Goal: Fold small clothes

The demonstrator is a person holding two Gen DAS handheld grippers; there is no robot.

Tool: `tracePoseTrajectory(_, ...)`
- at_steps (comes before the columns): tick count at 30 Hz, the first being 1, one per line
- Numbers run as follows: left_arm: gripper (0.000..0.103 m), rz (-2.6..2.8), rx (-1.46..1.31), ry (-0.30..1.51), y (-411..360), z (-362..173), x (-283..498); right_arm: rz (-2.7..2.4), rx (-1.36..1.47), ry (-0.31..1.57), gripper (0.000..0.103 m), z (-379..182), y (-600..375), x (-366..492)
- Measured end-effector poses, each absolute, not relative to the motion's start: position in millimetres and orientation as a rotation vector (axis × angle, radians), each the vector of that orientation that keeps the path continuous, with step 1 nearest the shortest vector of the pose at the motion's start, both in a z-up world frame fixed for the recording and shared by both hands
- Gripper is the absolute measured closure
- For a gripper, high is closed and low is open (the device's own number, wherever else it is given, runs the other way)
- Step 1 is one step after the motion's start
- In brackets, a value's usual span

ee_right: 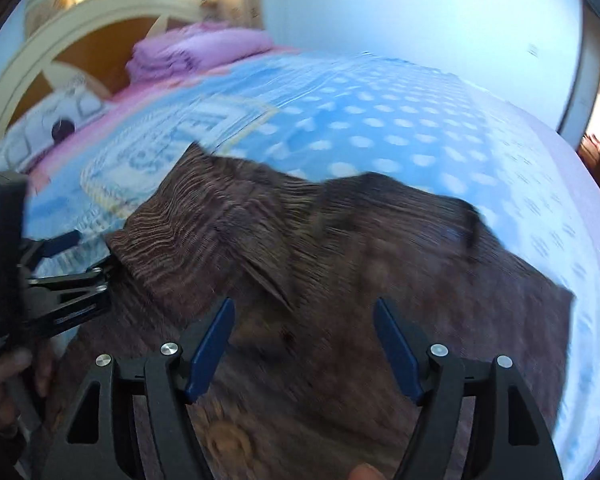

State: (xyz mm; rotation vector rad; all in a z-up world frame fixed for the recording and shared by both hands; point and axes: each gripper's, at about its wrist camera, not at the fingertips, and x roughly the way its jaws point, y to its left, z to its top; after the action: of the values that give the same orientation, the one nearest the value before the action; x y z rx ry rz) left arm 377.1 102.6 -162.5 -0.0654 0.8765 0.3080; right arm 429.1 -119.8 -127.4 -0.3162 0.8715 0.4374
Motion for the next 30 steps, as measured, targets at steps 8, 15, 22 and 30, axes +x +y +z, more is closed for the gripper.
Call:
tracePoseTrajectory(8, 0.004, 0.304, -0.101, 0.889, 105.6, -167.3, 377.7, 0.476, -0.194, 0.858, 0.100, -116.5, -120.3, 440.3)
tracePoseTrajectory(15, 0.002, 0.316, -0.078, 0.890, 102.6, -168.0, 378.9, 0.434, -0.037, 0.911, 0.100, -102.5, -181.7, 455.4)
tracePoseTrajectory(22, 0.002, 0.310, -0.089, 0.877, 103.9, -166.0, 376.0, 0.271, 0.103, 1.001, 0.096, -139.8, -225.5, 466.7)
tracePoseTrajectory(30, 0.001, 0.330, -0.060, 0.864, 99.1, -164.8, 374.5, 0.507, -0.104, 0.870, 0.048, -105.6, -150.4, 445.0)
